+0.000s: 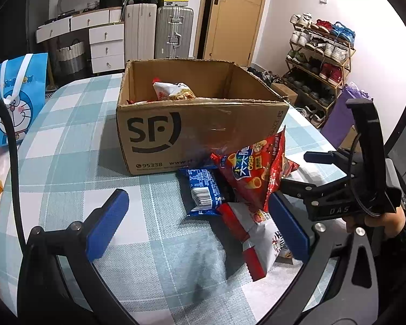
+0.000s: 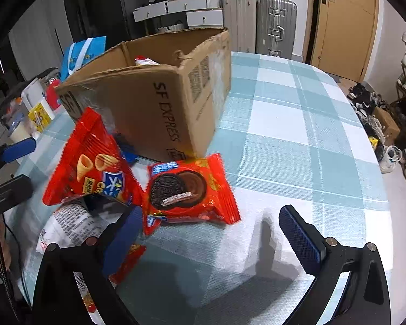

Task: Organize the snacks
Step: 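Move both tools back to the remaining snack packets beside the box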

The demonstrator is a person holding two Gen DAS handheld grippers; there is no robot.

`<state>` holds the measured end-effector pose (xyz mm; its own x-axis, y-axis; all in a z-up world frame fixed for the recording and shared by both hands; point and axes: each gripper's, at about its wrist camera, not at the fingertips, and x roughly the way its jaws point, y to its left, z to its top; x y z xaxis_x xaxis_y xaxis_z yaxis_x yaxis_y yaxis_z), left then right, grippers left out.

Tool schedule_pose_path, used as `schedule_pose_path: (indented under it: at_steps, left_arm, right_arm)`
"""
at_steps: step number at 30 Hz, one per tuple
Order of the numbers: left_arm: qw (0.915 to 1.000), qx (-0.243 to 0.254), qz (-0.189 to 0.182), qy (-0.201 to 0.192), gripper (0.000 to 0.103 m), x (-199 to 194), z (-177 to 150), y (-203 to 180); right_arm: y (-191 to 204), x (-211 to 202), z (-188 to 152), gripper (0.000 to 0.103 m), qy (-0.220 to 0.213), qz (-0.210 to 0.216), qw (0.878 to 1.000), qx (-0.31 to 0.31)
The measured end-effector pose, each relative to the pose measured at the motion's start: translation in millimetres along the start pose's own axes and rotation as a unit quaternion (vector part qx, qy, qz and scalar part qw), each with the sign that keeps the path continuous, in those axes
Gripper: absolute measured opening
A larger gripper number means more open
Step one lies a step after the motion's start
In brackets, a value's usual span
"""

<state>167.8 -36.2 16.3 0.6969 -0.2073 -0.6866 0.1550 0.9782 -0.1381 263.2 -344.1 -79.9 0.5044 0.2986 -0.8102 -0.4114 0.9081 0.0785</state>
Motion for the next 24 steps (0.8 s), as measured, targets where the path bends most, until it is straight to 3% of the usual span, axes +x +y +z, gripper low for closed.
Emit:
schedule_pose_path:
  at_steps: [15, 24]
  left_arm:
    - [1.0000, 0.001, -0.002, 0.003, 0.102, 5, -3, -2]
    - [1.0000, 0.002, -0.002, 0.005, 0.102, 9, -3, -2]
  right_arm:
    - [12, 9, 0, 0.098, 0.001, 0.005, 1.000, -0.020]
    - [15, 15, 4, 0.073, 0.005, 0.011, 0.999, -0.029]
